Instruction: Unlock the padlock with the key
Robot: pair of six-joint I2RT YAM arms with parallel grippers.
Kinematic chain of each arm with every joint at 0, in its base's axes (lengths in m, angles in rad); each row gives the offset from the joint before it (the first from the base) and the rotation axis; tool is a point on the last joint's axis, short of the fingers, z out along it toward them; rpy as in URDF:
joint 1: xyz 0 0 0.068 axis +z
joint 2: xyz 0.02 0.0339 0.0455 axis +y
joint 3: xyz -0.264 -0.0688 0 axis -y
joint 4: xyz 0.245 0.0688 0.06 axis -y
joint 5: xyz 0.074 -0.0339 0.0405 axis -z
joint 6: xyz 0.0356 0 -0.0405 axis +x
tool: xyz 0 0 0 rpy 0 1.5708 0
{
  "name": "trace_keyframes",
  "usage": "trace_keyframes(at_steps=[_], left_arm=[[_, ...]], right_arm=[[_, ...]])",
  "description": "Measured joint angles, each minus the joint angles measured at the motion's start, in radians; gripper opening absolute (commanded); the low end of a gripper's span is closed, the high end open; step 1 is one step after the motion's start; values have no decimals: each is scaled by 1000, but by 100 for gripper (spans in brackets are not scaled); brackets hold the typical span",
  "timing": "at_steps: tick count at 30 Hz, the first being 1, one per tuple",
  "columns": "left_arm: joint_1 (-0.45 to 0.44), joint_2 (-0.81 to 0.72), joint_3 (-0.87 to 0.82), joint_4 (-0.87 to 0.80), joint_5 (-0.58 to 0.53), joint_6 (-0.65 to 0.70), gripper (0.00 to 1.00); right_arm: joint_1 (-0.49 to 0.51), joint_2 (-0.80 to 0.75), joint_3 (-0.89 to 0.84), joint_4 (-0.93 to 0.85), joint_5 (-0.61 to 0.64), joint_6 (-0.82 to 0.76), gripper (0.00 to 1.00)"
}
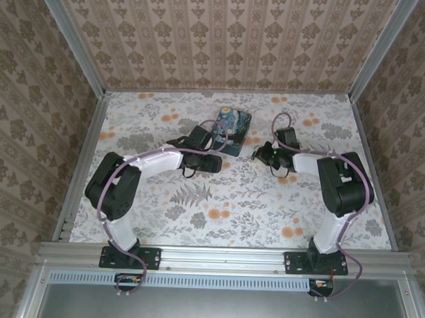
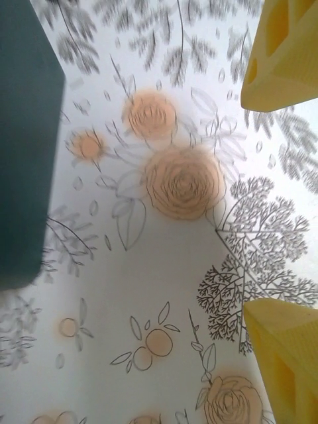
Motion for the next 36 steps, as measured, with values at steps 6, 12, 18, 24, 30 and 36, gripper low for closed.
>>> trace_keyframes(at_steps=[6,12,18,24,30,36], left_arm=[[0,-135,-44,0,19,-19,78],[0,-252,-105,1,21,-39,80],[3,-346,-153,0,3,-60,84],[42,-434,-183,-8,-51,-74,100],[124,-550,-189,-43,-146,-66,100],[248,-701,-256,-32,-273,-5,100]], right_arm=[[11,-164,-214,50,-26,63,0],[13,-331,-364,25,-14,80,8],[5,-479,-388,-84,21,63,58],[-46,-617,-375,-230,56,20,98],[-94,-708,-232,-360,83,-22,100],[-103,-690,-51,-350,123,-87,100]])
